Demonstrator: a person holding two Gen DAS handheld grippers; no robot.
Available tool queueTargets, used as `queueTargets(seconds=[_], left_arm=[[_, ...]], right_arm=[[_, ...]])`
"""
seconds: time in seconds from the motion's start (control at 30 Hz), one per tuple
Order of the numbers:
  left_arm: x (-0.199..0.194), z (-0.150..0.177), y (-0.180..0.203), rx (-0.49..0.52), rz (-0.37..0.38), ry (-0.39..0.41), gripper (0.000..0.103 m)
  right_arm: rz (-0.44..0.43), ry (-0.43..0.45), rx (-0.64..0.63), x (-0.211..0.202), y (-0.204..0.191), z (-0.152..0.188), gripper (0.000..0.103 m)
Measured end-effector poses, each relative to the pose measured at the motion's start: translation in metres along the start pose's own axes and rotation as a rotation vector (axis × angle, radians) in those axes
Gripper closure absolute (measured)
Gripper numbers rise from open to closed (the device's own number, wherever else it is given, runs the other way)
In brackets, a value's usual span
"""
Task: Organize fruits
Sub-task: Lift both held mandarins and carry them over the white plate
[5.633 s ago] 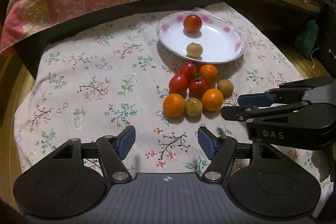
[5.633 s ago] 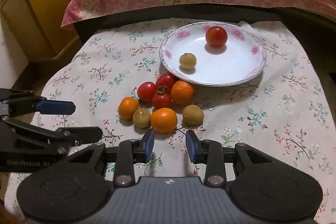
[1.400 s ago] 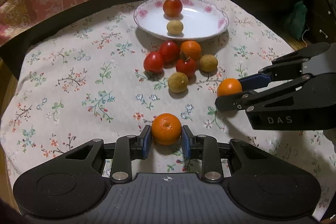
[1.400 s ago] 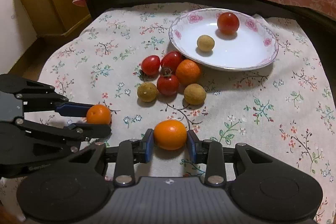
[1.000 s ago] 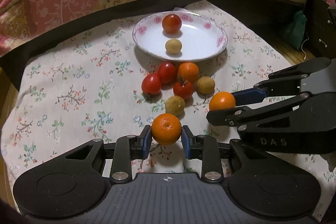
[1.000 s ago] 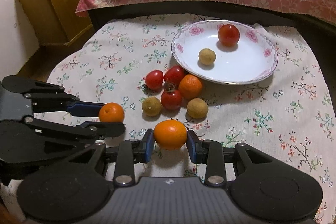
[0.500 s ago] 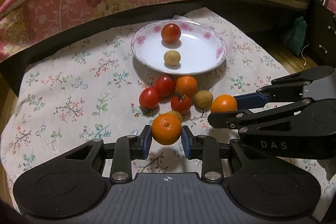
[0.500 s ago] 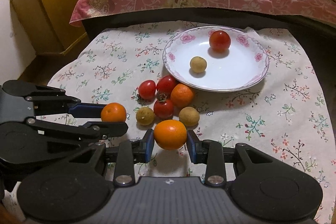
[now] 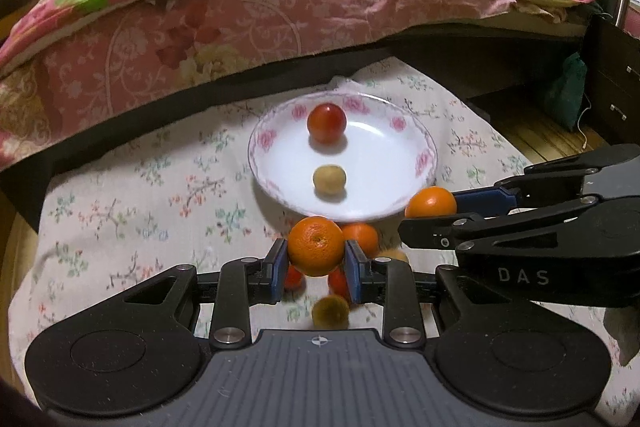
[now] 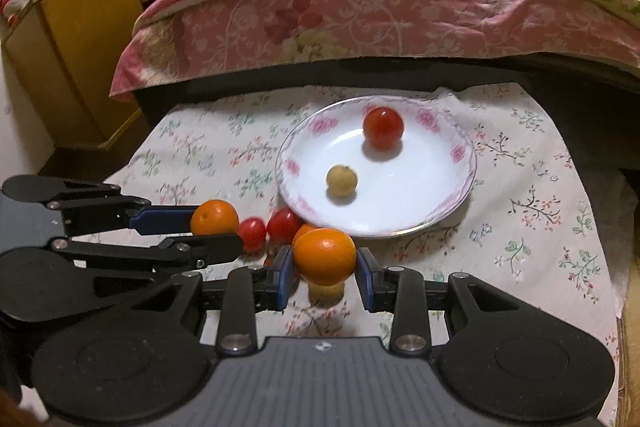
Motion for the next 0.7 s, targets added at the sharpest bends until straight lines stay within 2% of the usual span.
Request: queueTargets(seconds=[0.37, 0.7], left_arm=[[0.038, -0.018, -0.003, 0.001, -0.008, 0.012, 0.067], [0.053, -0.014, -0.002, 0.0, -0.008, -0.006, 0.067]], right_arm=[[0.039, 0.021, 0.019, 0.029, 0.027, -0.021, 0.069], [0.051, 0.009, 0.033, 0.044, 0.041, -0.018, 0.069]])
Point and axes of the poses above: each gripper's, at about its wrist camera, not at the fingertips, and x roughly the way its jaws point, y to its right, z to its underside, the point moved 9 cm from there along x, roughly the way its jaws point, and after that the axes turned 14 degrees about y, right-handed, at the moved point
